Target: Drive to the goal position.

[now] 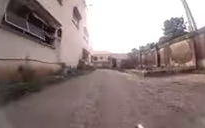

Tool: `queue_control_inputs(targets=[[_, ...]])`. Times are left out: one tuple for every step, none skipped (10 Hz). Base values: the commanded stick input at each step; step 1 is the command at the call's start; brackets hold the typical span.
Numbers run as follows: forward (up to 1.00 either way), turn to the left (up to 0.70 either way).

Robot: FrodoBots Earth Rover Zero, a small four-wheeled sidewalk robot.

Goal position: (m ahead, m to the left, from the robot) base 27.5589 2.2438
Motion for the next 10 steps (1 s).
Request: queue_control_inputs(targets=[[1.0,-0.06],[1.0,-0.12],[1.0,-0.24],[1.0,-0.3],[1.0,-0.27],[1.0,0.0],[1.0,0.0],[1.0,0.0],[1.0,0.0],[1.0,0.0]])
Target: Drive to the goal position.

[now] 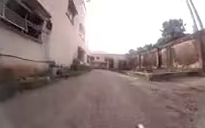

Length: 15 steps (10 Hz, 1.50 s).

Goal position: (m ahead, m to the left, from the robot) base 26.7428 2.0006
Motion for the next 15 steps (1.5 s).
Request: queue_control_inputs(targets=[[1.0,0.0],[1.0,0.0],[1.0,0.0],[1.0,0.0],[1.0,0.0],[1.0,0.0],[1.0,0.0],[1.0,0.0],[1.0,0.0],[1.0,0.0],[1.0,0.0],[1.0,0.0],[1.0,0.0],[1.0,0.0],[1.0,0.0]])
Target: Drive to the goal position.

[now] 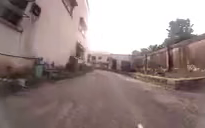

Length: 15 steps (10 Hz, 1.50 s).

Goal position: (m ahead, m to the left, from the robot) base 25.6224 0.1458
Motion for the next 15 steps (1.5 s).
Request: queue_control_inputs(targets=[[1.0,0.0],[1.0,0.0],[1.0,0.0],[1.0,0.0],[1.0,0.0],[1.0,0.0],[1.0,0.0],[1.0,-0.02],[1.0,-0.05],[1.0,-0.19],[1.0,-0.33],[1.0,-0.24],[1.0,-0.14],[1.0,-0.03],[1.0,0.0]])
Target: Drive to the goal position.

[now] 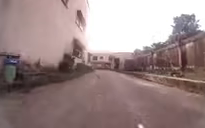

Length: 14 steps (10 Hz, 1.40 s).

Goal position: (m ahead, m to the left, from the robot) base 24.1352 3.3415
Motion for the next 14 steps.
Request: queue_control_inputs(targets=[[1.0,0.0],[1.0,0.0],[1.0,0.0],[1.0,0.0],[1.0,0.0],[1.0,0.0],[1.0,0.0],[1.0,0.0],[1.0,0.0],[1.0,0.0],[1.0,0.0],[1.0,0.0],[1.0,0.0],[1.0,0.0]])
